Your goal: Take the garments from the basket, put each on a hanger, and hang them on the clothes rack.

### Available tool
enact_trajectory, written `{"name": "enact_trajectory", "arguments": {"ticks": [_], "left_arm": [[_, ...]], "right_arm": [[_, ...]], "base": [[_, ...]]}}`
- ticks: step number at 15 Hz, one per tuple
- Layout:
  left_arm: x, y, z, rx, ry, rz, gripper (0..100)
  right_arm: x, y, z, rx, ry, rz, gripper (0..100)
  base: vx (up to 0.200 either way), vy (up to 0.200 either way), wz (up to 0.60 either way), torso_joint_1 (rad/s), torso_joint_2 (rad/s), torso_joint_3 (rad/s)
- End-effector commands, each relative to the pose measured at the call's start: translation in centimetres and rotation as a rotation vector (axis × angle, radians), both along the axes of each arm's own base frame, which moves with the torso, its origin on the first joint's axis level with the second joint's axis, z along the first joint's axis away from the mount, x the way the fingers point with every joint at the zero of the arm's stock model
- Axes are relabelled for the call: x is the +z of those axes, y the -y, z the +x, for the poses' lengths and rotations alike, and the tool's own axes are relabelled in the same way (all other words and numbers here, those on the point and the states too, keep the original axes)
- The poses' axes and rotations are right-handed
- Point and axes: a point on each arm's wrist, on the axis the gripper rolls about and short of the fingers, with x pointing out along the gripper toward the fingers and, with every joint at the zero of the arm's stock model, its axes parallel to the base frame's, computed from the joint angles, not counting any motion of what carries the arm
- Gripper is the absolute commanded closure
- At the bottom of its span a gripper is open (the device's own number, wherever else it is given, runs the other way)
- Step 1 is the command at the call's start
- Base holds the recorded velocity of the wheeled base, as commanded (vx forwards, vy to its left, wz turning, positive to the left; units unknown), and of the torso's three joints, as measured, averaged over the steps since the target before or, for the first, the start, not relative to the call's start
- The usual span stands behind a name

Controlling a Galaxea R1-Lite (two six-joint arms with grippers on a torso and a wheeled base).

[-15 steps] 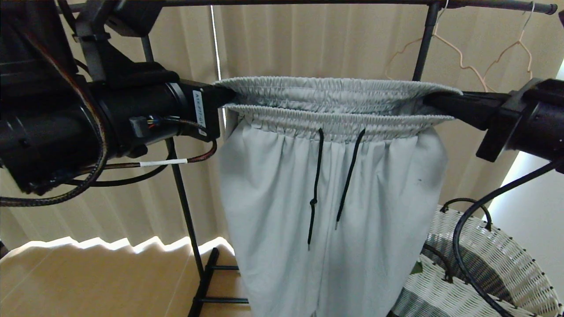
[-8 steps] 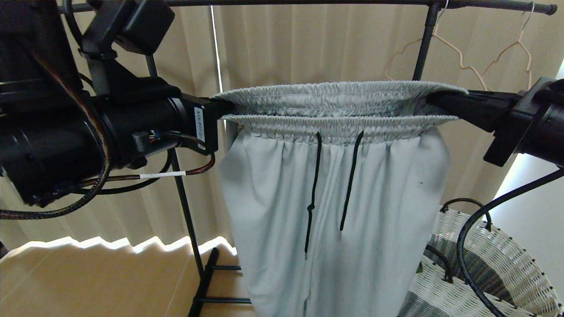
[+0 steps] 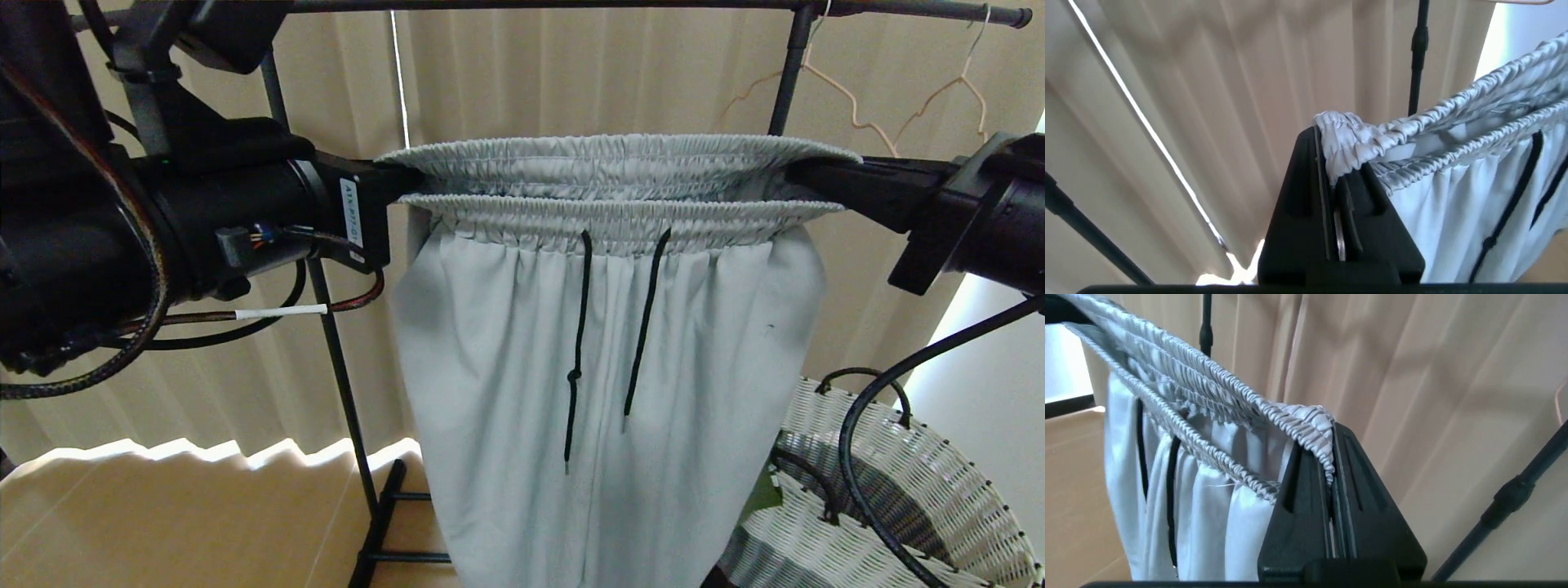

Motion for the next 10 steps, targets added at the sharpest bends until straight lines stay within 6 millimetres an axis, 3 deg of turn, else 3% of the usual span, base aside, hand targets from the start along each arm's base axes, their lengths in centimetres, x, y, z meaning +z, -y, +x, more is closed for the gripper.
{"name": "enact_trajectory", "arguments": {"ticks": [1, 6, 10], "left_arm": [[0.1, -0.1, -0.1, 0.0, 0.003, -0.002, 100], [0.1, -0.5, 0.3, 0.026, 0.016, 0.014, 100], [0.2, -2.7, 2.6, 0.142, 0.077, 0.044, 100]], "right_arm": [[-0.2, -0.1, 0.2, 0.001, -0.007, -0.004, 0], [-0.7, -0.1, 0.0, 0.009, -0.022, -0.012, 0], [-0.1, -0.6, -1.1, 0.079, 0.003, 0.003, 0]], "base": [[0.0, 0.0, 0.0, 0.0, 0.0, 0.0], [0.0, 0.0, 0.0, 0.0, 0.0, 0.0], [0.0, 0.0, 0.0, 0.0, 0.0, 0.0]]}}
